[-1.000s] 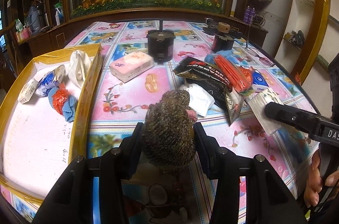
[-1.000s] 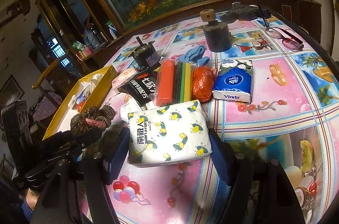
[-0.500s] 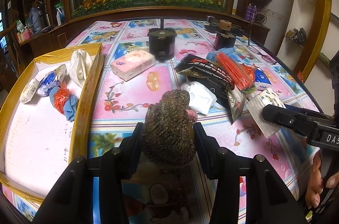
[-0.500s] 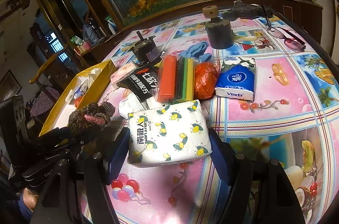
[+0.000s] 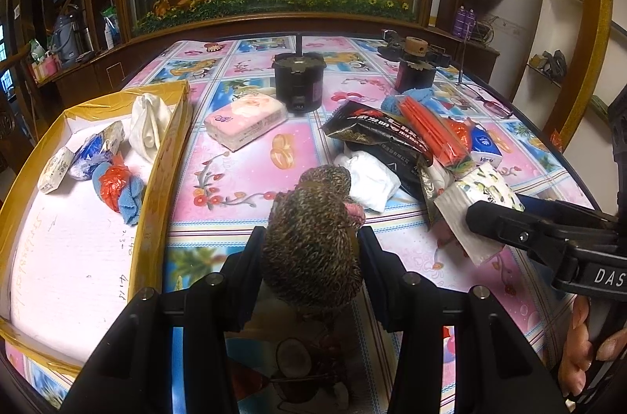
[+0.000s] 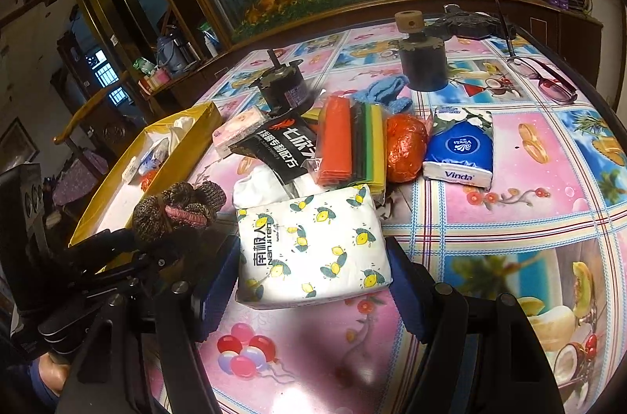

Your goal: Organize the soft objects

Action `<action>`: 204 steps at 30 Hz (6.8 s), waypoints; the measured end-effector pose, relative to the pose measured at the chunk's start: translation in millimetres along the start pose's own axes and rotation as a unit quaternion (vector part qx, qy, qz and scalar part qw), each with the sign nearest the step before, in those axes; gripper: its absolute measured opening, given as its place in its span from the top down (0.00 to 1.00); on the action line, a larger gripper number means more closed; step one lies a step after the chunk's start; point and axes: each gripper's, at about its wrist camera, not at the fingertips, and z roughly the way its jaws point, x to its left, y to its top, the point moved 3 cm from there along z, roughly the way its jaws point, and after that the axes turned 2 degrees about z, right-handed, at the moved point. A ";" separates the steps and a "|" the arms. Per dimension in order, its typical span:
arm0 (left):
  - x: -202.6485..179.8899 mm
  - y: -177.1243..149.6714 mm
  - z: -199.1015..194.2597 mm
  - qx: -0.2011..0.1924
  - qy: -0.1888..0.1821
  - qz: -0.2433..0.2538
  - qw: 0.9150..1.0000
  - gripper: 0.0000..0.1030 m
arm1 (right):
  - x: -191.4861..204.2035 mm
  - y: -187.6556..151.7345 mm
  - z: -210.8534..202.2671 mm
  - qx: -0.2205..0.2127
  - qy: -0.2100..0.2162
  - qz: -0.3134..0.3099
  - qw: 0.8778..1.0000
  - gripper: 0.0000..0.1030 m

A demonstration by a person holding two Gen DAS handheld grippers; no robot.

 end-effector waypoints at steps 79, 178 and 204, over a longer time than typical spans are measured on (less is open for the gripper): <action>215.1 -17.4 -59.8 -0.062 0.168 -0.167 0.970 0.56 | 245.7 57.7 115.8 0.062 0.054 -0.166 0.983 0.26; 212.5 -10.8 -75.8 -0.076 0.198 -0.161 0.964 0.31 | 269.9 71.5 162.7 0.076 0.058 -0.153 0.984 0.20; 185.0 -3.0 -77.0 -0.072 0.178 -0.142 0.971 0.22 | 177.1 78.5 82.1 0.025 0.050 -0.095 0.994 0.20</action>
